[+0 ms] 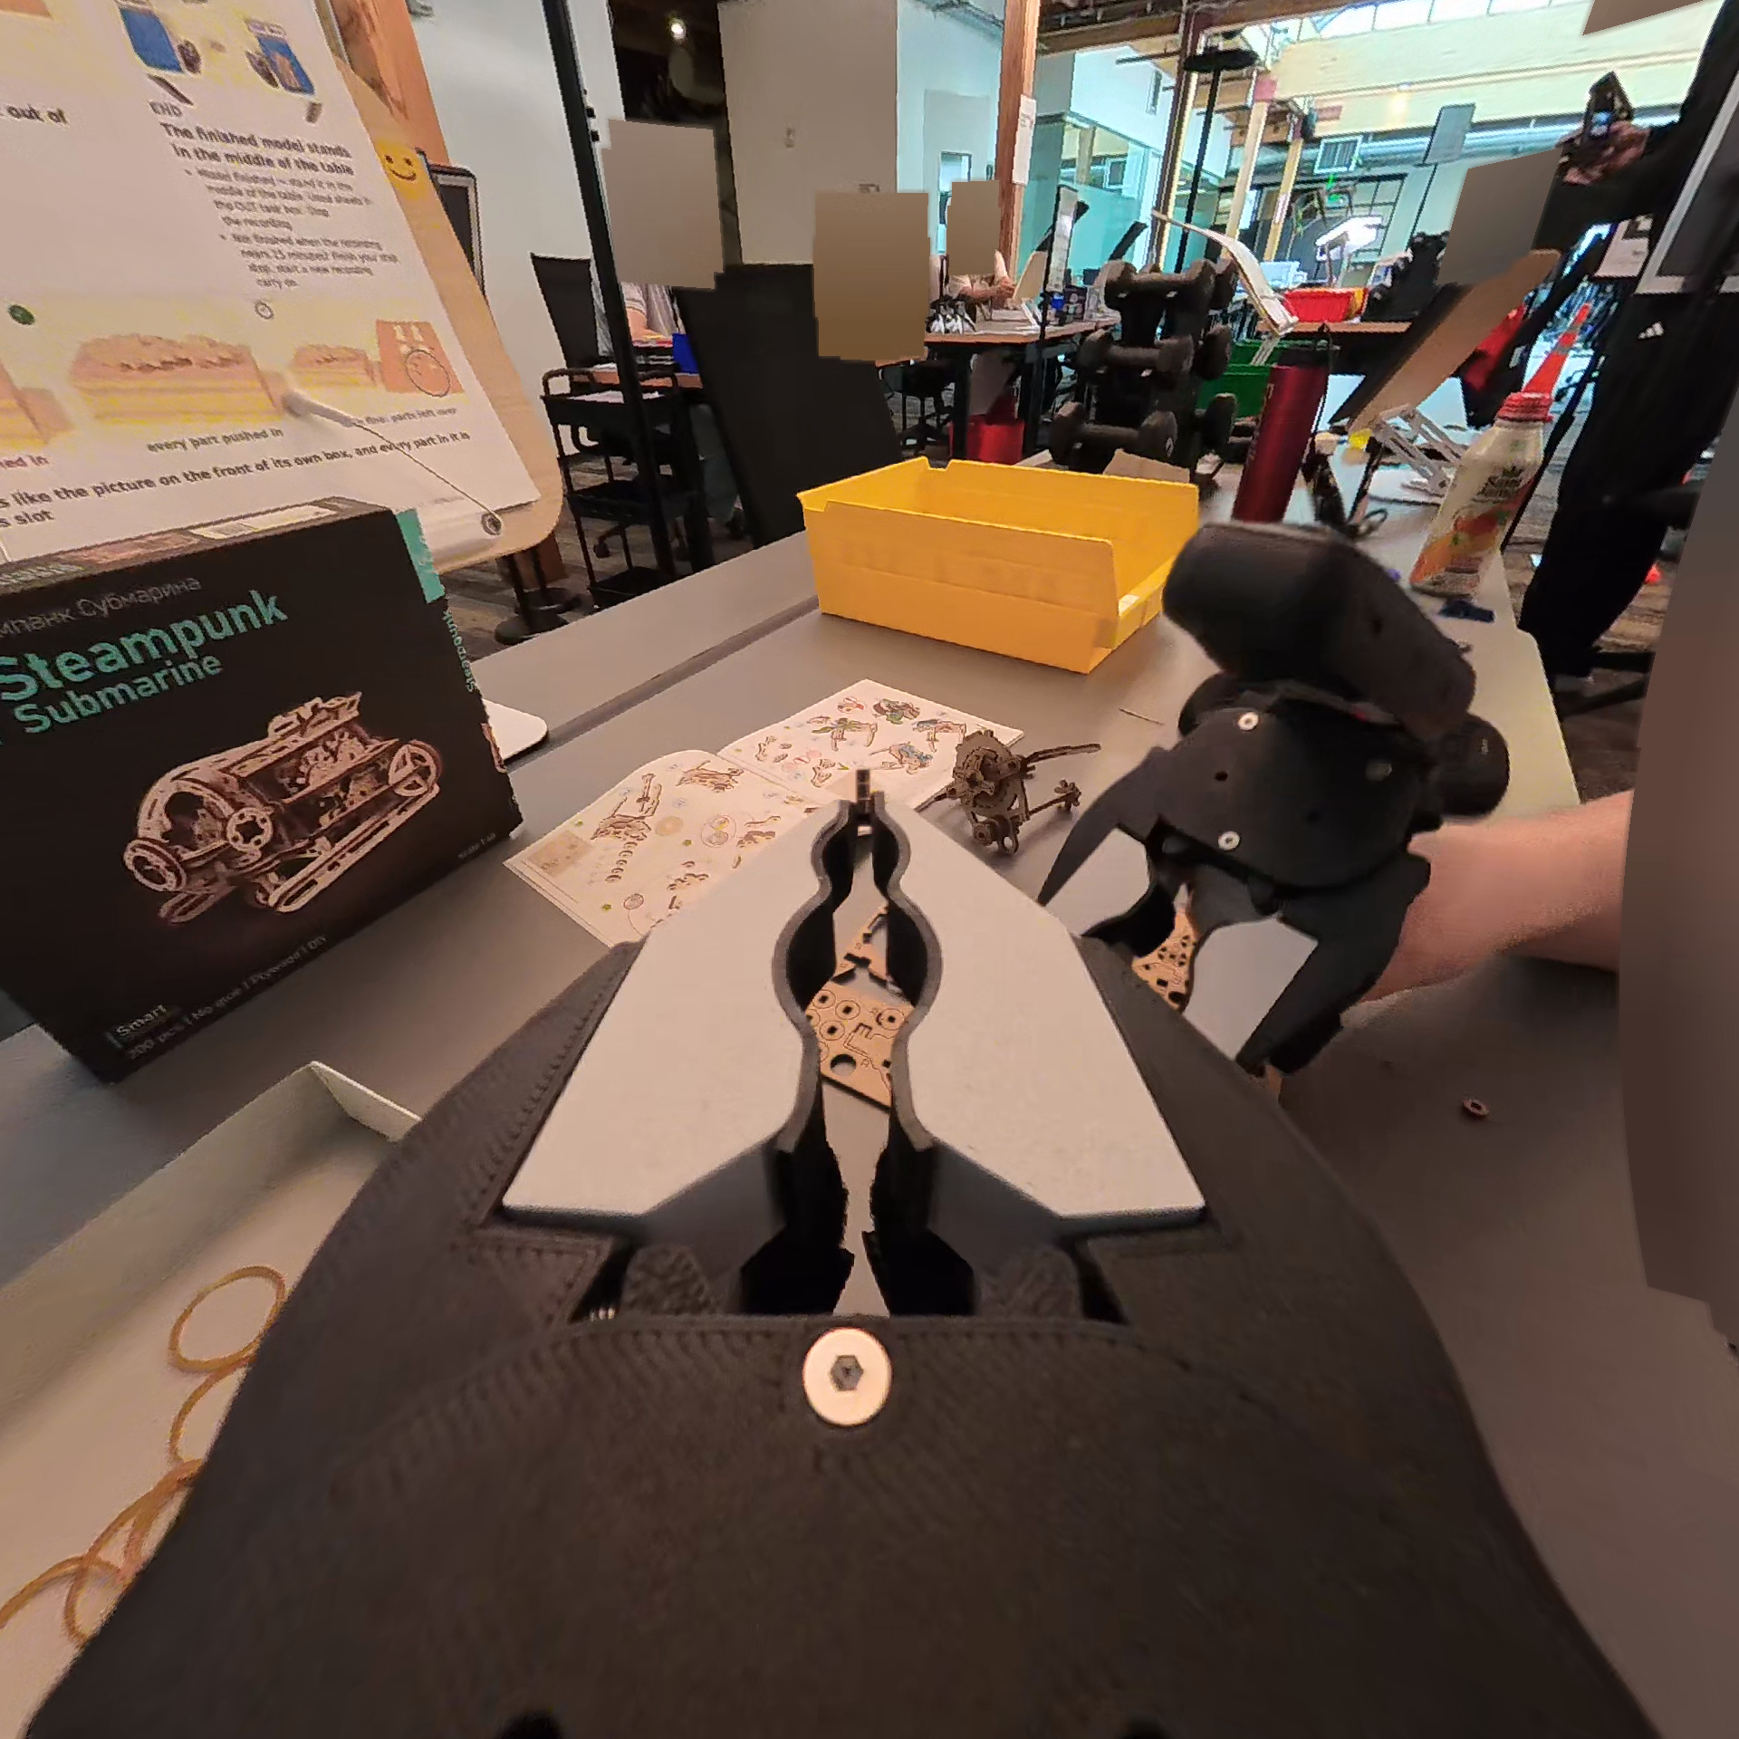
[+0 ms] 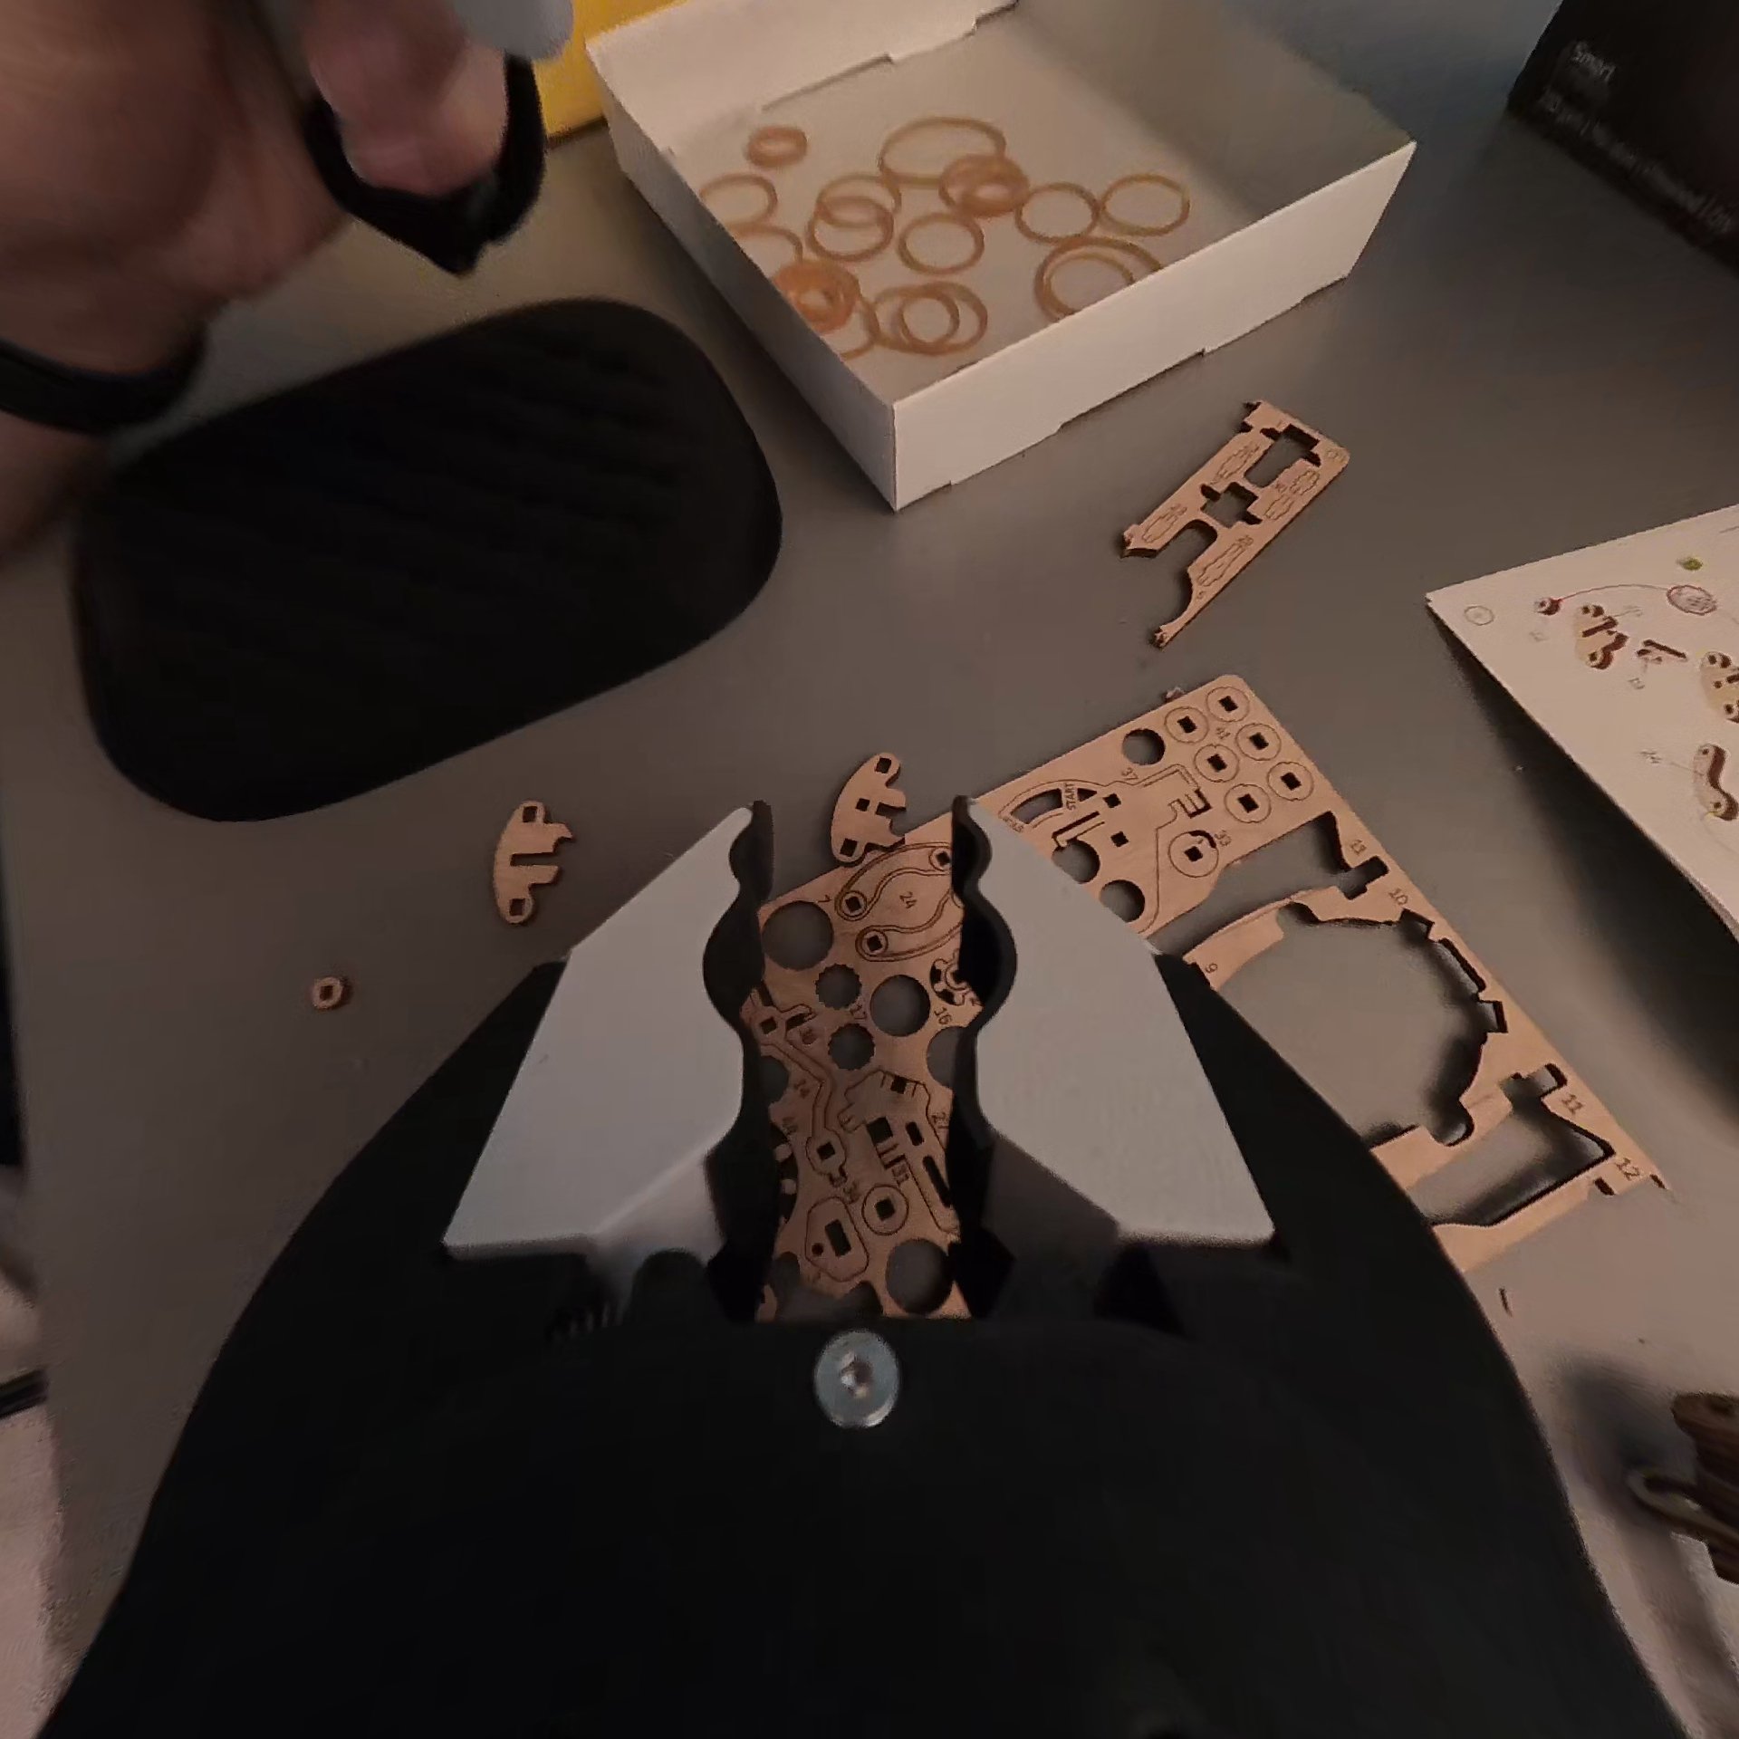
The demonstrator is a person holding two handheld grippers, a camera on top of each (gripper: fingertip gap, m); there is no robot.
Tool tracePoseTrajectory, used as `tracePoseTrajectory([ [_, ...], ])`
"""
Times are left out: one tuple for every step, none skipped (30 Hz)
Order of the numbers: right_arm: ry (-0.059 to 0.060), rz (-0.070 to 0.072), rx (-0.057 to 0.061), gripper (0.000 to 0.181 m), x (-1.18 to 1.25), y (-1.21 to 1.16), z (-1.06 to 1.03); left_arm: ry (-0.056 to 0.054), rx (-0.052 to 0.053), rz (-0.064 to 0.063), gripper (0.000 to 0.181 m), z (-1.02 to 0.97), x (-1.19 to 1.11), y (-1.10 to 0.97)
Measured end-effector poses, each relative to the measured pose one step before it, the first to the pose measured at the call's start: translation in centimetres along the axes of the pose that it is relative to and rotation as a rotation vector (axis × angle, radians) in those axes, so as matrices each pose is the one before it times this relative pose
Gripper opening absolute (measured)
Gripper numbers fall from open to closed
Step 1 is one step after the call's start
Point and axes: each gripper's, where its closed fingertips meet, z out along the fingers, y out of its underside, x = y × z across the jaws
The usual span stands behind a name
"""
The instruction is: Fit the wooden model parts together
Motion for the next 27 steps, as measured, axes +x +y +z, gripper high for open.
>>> tracePoseTrajectory([
  [0.0117,-0.0076,-0.0078,0.036,0.053,0.157,0.252,0.0037,0.0015,-0.0042,0.001,-0.028,0.020,-0.046],
  [0.0096,0.0006,-0.0063,0.036,0.071,0.143,0.229,0.0003,0.0017,-0.0013,0.001,-0.046,-0.023,-0.038],
  [0.0079,0.0017,-0.0126,0.036,0.077,0.190,0.215,-0.0011,0.0001,-0.0003,0.001,-0.031,-0.043,-0.028],
  [0.0019,-0.0047,-0.0108,0.036,-0.024,0.151,0.195,-0.0005,-0.0013,-0.0017,0.001,-0.026,-0.058,-0.010],
  [0.0034,-0.0039,-0.0115,0.036,-0.010,0.163,0.183,0.0011,0.0008,-0.0034,0.001,-0.037,-0.029,-0.027],
  [0.0023,-0.0060,-0.0150,0.032,-0.010,0.240,0.197,0.0022,0.0015,-0.0050,0.001,-0.026,-0.030,-0.038],
  [0.0042,-0.0093,-0.0138,0.029,0.008,0.253,0.197,0.0025,0.0009,-0.0051,0.001,-0.033,-0.011,-0.030],
  [0.0195,-0.0151,0.0057,0.025,0.238,-0.051,0.029,0.0016,0.0029,-0.0039,0.001,-0.038,-0.022,-0.065],
  [0.0209,-0.0205,-0.0085,0.022,0.275,0.128,0.003,0.0007,0.0027,-0.0033,0.001,-0.047,-0.033,-0.052],
  [0.0186,-0.0208,-0.0031,0.016,0.238,0.029,-0.059,0.0014,0.0007,-0.0026,0.001,-0.029,-0.013,-0.038],
  [0.0053,-0.0179,-0.0009,0.016,0.040,0.020,-0.023,0.0015,-0.0007,-0.0019,0.001,-0.011,-0.010,-0.010],
  [0.0021,-0.0151,0.0050,0.016,-0.018,-0.023,-0.012,0.0017,-0.0015,-0.0017,0.001,0.004,0.002,0.019],
  [0.0021,-0.0196,0.0068,0.016,-0.018,-0.021,-0.039,0.0024,-0.0048,-0.0026,0.001,0.015,-0.003,0.062],
  [0.0030,-0.0252,0.0059,0.016,-0.006,-0.007,-0.091,0.0043,-0.0095,-0.0042,0.001,0.075,0.012,0.149],
  [0.0089,-0.0318,0.0105,0.016,0.076,-0.067,-0.194,0.0049,-0.0126,-0.0062,0.001,0.084,0.005,0.216],
  [0.0181,-0.0357,0.0145,0.016,0.194,-0.118,-0.283,0.0029,-0.0086,-0.0064,0.001,0.094,-0.022,0.190],
  [0.0145,-0.0384,0.0169,0.016,0.148,-0.156,-0.340,0.0014,-0.0063,-0.0067,0.001,0.097,-0.055,0.198],
  [0.0174,-0.0297,0.0127,0.016,0.214,-0.072,-0.376,0.0021,-0.0113,-0.0092,0.001,0.121,-0.066,0.266],
  [0.0216,-0.0180,0.0111,0.015,0.315,-0.064,-0.397,0.0040,-0.0111,-0.0113,0.001,0.126,-0.062,0.277],
  [0.0113,-0.0149,0.0187,0.015,0.215,-0.136,-0.399,0.0048,-0.0081,-0.0145,0.001,0.125,-0.051,0.242],
  [-0.0113,-0.0186,0.0245,0.015,-0.105,-0.220,-0.389,0.0041,-0.0052,-0.0163,0.001,0.102,-0.083,0.202],
  [-0.0090,-0.0214,0.0208,0.015,-0.091,-0.171,-0.379,0.0037,-0.0048,-0.0167,0.001,0.084,-0.099,0.183],
  [0.0266,-0.0204,0.0027,0.015,0.457,0.041,-0.381,0.0041,-0.0046,-0.0169,0.002,0.069,-0.096,0.168],
  [0.0246,-0.0347,-0.0076,0.015,0.457,0.136,-0.363,0.0059,-0.0053,-0.0166,0.002,0.067,-0.065,0.163],
  [0.0207,-0.0518,-0.0053,0.015,0.354,0.086,-0.343,0.0055,-0.0113,-0.0166,0.001,0.087,-0.067,0.230],
  [0.0390,-0.0578,-0.0091,0.015,0.589,0.143,-0.336,0.0030,-0.0186,-0.0169,0.002,0.119,-0.086,0.333],
  [0.0516,-0.0497,-0.0155,0.015,0.772,0.181,-0.303,0.0035,-0.0162,-0.0150,0.001,0.146,-0.054,0.307],
])
